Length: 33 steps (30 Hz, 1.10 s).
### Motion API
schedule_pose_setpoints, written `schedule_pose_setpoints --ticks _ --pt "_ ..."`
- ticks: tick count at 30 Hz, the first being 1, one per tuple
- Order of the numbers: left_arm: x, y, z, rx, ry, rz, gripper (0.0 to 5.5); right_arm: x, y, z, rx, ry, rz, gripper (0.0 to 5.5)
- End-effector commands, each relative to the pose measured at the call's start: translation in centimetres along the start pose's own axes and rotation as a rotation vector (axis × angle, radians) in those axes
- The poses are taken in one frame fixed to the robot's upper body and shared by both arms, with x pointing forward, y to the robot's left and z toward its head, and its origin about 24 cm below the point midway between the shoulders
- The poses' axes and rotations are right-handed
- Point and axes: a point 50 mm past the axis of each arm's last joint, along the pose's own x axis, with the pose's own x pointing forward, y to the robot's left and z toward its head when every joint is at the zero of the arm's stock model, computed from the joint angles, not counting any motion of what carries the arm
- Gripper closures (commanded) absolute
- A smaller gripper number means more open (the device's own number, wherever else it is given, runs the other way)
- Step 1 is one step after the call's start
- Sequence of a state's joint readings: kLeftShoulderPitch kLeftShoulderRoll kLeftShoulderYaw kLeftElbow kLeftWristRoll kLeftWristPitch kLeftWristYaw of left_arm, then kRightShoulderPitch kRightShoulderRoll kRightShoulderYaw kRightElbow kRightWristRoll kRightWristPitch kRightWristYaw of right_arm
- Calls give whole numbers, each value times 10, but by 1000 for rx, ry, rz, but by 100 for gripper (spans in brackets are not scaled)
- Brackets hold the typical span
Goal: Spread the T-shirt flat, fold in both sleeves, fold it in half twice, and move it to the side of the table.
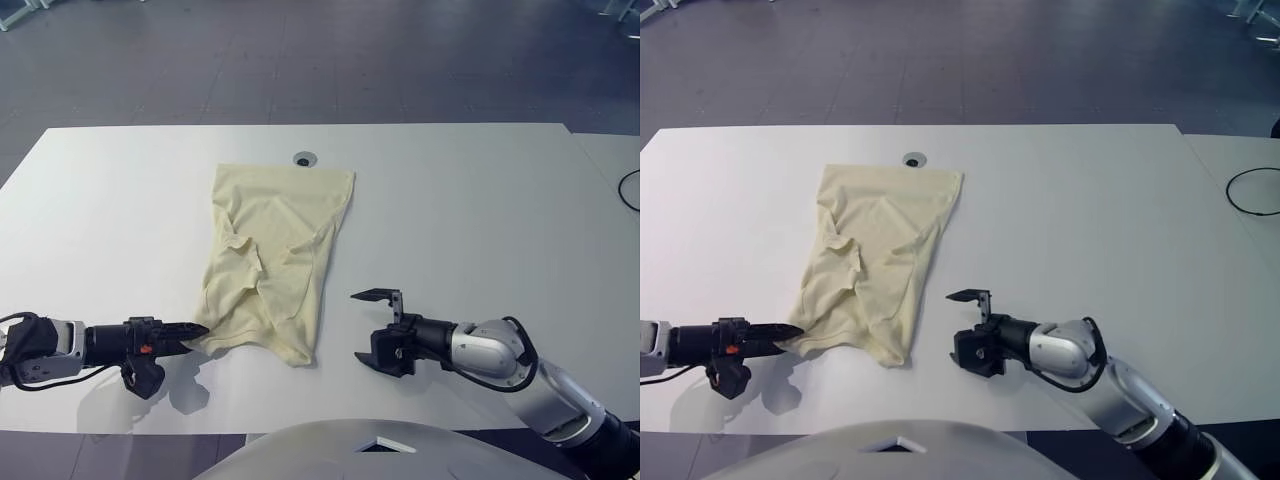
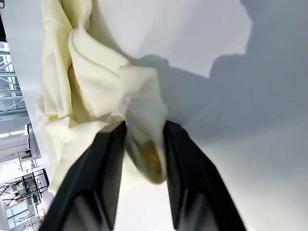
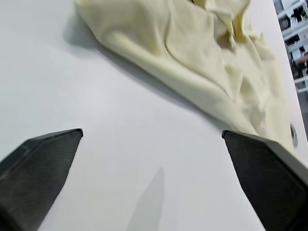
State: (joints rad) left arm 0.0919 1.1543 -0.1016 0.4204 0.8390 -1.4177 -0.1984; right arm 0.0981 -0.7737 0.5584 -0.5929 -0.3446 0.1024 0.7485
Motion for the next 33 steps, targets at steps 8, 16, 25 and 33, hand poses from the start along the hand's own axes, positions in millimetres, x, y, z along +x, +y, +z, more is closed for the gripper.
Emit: schedule_pose_setpoints --ticks 8,16,25,33 --pt "6 -8 4 -33 -40 -72 548 29 -6 2 -101 -32 -94 10" --pt "8 -3 5 -41 -42 -42 548 23 0 9 -37 -67 -82 10" --pt "11 -1 6 -44 -40 -33 550 32 -1 8 -19 -98 -94 79" --pt "11 6 -1 -26 -41 -41 550 40 -1 13 33 -133 -127 202"
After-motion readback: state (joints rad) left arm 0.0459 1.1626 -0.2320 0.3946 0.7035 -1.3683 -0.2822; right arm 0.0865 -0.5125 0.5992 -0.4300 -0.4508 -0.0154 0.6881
